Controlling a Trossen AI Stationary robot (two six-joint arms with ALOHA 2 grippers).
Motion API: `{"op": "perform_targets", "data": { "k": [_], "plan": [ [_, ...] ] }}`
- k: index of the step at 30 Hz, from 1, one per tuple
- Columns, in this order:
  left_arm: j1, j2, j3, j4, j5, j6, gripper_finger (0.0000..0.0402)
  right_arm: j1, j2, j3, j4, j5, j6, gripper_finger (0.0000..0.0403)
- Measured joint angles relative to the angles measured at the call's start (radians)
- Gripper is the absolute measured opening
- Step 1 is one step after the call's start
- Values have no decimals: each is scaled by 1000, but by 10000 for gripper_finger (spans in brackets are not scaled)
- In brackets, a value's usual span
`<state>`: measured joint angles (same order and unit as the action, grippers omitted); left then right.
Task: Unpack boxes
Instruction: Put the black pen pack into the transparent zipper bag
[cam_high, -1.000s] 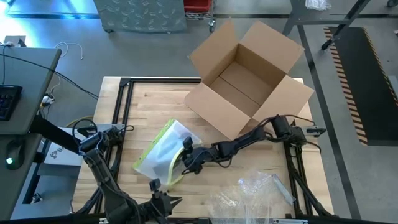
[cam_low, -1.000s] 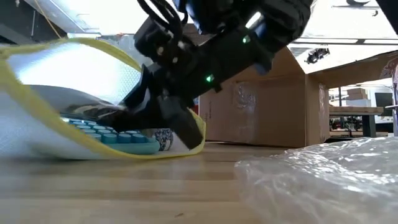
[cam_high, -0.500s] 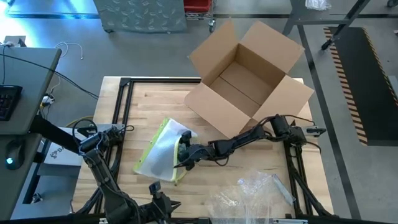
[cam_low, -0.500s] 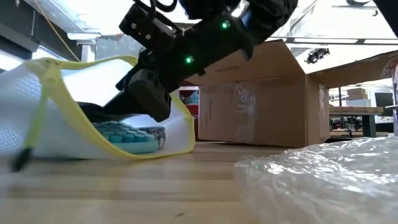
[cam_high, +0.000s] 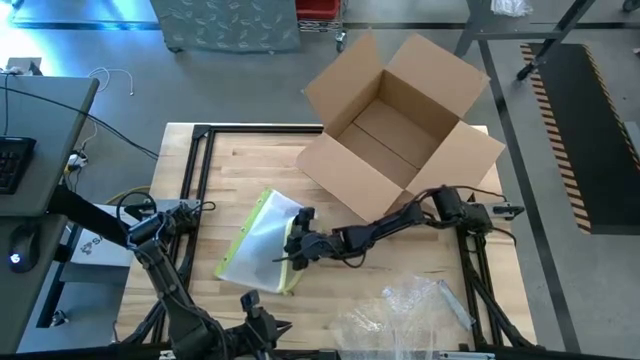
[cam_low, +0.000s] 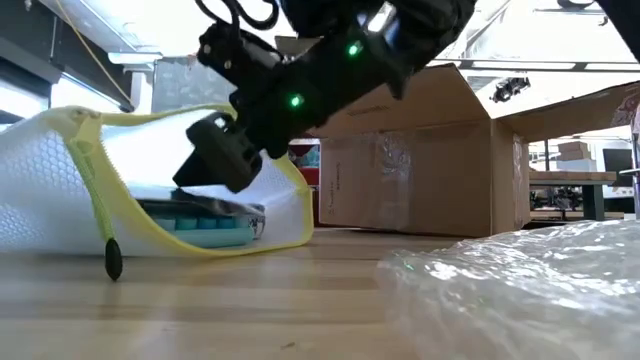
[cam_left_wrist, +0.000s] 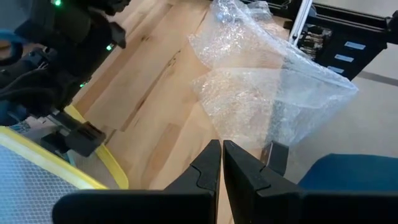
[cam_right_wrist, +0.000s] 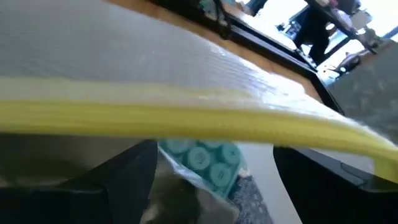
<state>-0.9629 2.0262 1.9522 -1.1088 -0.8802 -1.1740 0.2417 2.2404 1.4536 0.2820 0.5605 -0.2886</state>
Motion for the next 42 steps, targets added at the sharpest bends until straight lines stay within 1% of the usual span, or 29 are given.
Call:
{"op": "perform_targets", "data": {
  "k": [4,9,13,16,19,21,23,25,27,29,33,37,39,40,42],
  "plan": [
    [-3,0,0,-2,4,0,0,39,-42,0,-95,-3,1,304],
    [-7,0,0,-2,-1,0,0,104,-81,0,-213,73,54,304],
    [-7,1,-1,-2,-4,0,0,159,-130,0,-347,87,74,302],
    [-7,1,-1,-3,-4,0,0,196,-195,0,-529,46,152,293],
    [-7,1,-1,-4,-4,0,0,206,-248,-5,-740,-65,316,271],
    [-7,1,-1,-4,-4,0,0,195,-256,-34,-833,-112,415,248],
    [-7,1,-1,-4,-4,0,0,182,-250,-77,-867,-123,501,222],
    [-7,1,-1,-6,-4,0,0,161,-242,-122,-843,-121,605,194],
    [-7,1,-1,-12,4,-1,0,134,-227,-154,-810,-152,701,168],
    [-7,1,-1,-22,31,-12,0,106,-205,-176,-746,-196,736,142],
    [-8,1,-1,-78,85,-70,0,76,-159,-171,-580,-259,708,92],
    [-16,2,-1,-130,92,-128,0,58,-107,-130,-418,-294,668,40],
    [-19,2,-1,-137,93,-132,0,41,-78,-97,-350,-347,634,18],
    [-22,2,-1,-142,94,-132,0,31,-63,-77,-314,-385,621,9],
    [-24,2,-1,-156,94,-135,0,13,-25,-32,-260,-426,605,3]
  ]
}}
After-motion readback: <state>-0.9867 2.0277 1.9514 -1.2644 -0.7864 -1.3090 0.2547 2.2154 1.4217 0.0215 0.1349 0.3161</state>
